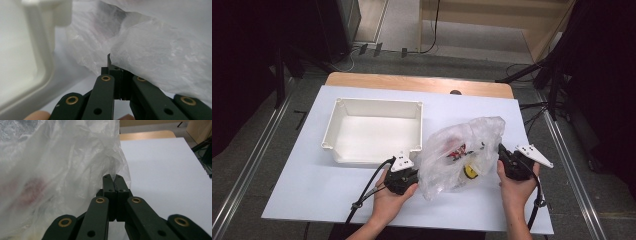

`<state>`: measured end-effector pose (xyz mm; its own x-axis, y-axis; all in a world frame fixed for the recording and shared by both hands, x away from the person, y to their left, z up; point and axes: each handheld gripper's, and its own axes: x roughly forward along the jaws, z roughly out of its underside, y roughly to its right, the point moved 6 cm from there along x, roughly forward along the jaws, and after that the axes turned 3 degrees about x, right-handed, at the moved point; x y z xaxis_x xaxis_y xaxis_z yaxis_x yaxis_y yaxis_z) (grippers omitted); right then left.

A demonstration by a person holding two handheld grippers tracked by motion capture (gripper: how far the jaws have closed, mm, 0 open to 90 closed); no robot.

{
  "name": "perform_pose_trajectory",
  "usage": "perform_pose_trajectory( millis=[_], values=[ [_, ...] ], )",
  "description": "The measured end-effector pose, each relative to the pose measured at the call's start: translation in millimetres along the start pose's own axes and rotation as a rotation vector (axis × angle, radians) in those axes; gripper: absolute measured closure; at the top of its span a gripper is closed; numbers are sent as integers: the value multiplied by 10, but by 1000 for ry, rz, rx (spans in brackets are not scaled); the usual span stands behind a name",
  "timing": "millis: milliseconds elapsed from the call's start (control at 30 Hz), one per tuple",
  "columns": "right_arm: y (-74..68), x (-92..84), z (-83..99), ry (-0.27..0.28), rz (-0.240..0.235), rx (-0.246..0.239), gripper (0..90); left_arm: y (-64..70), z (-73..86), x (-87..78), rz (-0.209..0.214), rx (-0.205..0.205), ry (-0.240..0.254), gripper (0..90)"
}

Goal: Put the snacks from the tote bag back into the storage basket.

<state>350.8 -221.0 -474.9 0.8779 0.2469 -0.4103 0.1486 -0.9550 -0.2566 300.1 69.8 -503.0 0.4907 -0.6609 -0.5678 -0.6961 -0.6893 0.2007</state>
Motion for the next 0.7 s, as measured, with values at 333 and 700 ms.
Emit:
perform_pose_trajectory(
  millis=[333,700],
  values=[
    [4,-43,141,-17,2,-10,900,55,-51,-270,55,46,143,392],
    [-55,-112,106,15,0,-21,900,233,-340,-704,137,102,301,94]
  ],
)
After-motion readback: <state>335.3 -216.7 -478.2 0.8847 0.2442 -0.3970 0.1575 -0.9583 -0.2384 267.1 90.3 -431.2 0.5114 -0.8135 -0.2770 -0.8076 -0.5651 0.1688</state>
